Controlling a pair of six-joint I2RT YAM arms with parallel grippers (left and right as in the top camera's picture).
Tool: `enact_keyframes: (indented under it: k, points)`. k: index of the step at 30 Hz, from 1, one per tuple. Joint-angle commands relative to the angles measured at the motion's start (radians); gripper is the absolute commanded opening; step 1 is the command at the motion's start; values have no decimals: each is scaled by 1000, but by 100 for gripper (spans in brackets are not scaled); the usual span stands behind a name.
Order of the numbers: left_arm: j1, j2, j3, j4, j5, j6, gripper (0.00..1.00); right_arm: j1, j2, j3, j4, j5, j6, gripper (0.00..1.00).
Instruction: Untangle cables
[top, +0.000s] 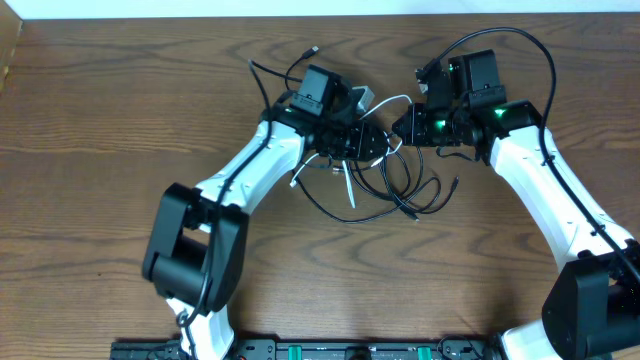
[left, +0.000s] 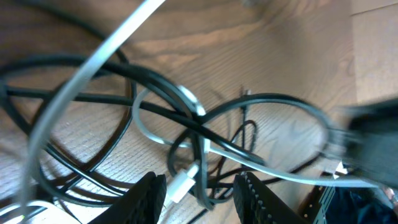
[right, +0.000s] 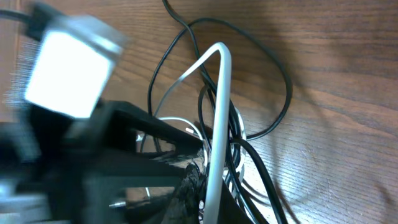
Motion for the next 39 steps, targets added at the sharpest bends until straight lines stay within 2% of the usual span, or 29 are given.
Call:
enact_keyframes:
  k: [1, 12, 13, 16, 19, 22, 28, 29, 32, 33, 35, 37, 39]
  points:
    - [-13, 56, -3, 8, -5, -27, 41, -4, 3, 8, -1, -21, 10, 1]
    - [-53, 136, -3, 127, -10, -30, 43, -2, 3, 8, -16, -21, 10, 1]
    - [-53, 136, -3, 127, -18, -30, 41, -2, 3, 8, -16, -20, 10, 1]
    - [-45, 136, -2, 122, -20, -30, 23, -17, 3, 8, -26, 11, 17, 1]
    - [-30, 132, -2, 87, -14, -29, 21, -54, 3, 8, -49, 77, 64, 1]
    - [-5, 130, -2, 37, -13, -29, 21, -110, -3, 8, -43, 53, 45, 1]
    - [18, 130, -2, -28, -66, -29, 22, -125, -89, 8, -32, -21, -28, 1]
    - [19, 130, -2, -33, -73, -29, 26, -126, -122, 8, -32, -21, -28, 1]
    - [19, 130, -2, -39, -73, -29, 48, -130, -199, 8, -33, -17, -27, 1]
    - [19, 130, -2, -39, -73, -29, 51, -134, -220, 8, -37, -13, -27, 1]
    - [20, 130, -2, -47, -73, -26, 51, -145, -240, 8, -62, 43, -13, 1]
    - [20, 130, -2, -60, -73, 10, 44, -146, -236, 8, -80, 50, -13, 1]
    - [20, 130, -2, -68, -80, 31, 43, -138, -222, 8, -103, 51, -21, 2]
